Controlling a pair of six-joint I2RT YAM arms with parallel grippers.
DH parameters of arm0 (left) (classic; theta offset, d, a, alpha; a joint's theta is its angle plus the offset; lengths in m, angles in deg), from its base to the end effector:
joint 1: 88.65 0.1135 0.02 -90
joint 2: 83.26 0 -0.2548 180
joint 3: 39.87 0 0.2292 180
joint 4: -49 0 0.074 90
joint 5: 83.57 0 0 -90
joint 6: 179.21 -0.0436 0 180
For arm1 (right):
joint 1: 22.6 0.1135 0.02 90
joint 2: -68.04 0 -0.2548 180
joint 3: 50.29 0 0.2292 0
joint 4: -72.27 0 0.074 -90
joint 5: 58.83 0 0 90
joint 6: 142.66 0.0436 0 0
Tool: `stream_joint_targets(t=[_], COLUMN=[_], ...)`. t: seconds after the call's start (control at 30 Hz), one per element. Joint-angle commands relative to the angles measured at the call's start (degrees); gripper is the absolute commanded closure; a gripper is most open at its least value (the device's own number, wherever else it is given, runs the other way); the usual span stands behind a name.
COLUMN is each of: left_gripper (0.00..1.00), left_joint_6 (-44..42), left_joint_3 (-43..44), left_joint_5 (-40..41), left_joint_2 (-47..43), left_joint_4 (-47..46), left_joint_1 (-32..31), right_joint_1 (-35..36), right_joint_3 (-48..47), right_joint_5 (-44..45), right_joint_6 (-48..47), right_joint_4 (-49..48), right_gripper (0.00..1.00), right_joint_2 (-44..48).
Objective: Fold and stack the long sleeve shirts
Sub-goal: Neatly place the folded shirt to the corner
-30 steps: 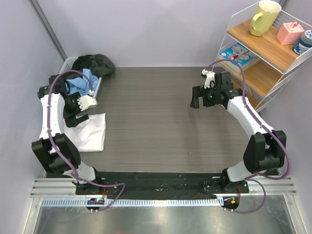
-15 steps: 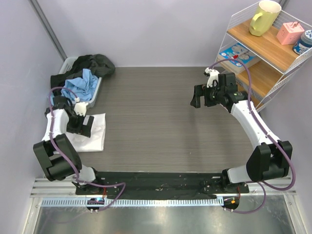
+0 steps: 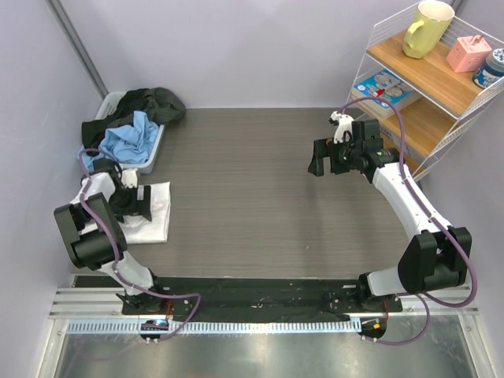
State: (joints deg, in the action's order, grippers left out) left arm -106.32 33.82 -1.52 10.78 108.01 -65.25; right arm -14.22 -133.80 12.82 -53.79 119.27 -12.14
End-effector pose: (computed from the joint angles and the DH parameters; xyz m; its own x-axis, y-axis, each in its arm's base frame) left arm 0.2543 0.1035 0.1728 -0.9709 -0.1026 -0.2165 -0.0882 0.9932 -0.0756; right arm 0.2837 0.0557 0.2982 -0.6758 -0.1185 -0.7275 -0.3770 0.9037 0.2031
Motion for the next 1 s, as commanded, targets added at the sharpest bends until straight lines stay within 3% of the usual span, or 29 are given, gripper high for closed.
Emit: stream_joint_targets(t=[0.0,0.4,0.53,0.67,0.77,0.9,0.97], left_gripper=[0.00,0.00,0.00,0.00,0.00,0.00,0.00], left_joint_6=[0.9,-2.1,-2.5,-0.4,1.1,5.0,7.5], left_joint_3=[2.6,6.2,6.4,14.6,21.2,32.8,34.5], left_joint_5=[-1.5,-4.0,-4.4,-4.0,-1.2,2.0,1.7], left_joint_2=[3.4,6.7,-2.0,-13.2,-16.1,-12.7,-10.8], left_joint_4=[-4.5,-3.9,-2.2,4.8,9.3,13.5,13.4], left_joint_1=[0.3,-0.1,-0.6,-3.1,-8.6,-20.7,-25.7], right_joint_1=[-0.2,-0.2,-0.3,-0.2,-0.3,-0.3,-0.3], right_joint_3=[0.1,-0.2,-0.7,-1.0,-1.1,-1.3,-0.8], right_joint_5=[0.7,0.6,0.5,0.2,0.6,0.2,0.9], right_joint_6=[0.2,0.6,0.4,0.3,0.2,0.7,0.2], right_joint_4=[-0.8,-0.8,-0.6,-0.5,-0.5,-0.6,-0.7], right_gripper=[0.00,0.00,0.00,0.00,0.00,0.00,0.00], right_joint_2=[1.4,0.7,1.3,1.5,1.2,1.2,1.4])
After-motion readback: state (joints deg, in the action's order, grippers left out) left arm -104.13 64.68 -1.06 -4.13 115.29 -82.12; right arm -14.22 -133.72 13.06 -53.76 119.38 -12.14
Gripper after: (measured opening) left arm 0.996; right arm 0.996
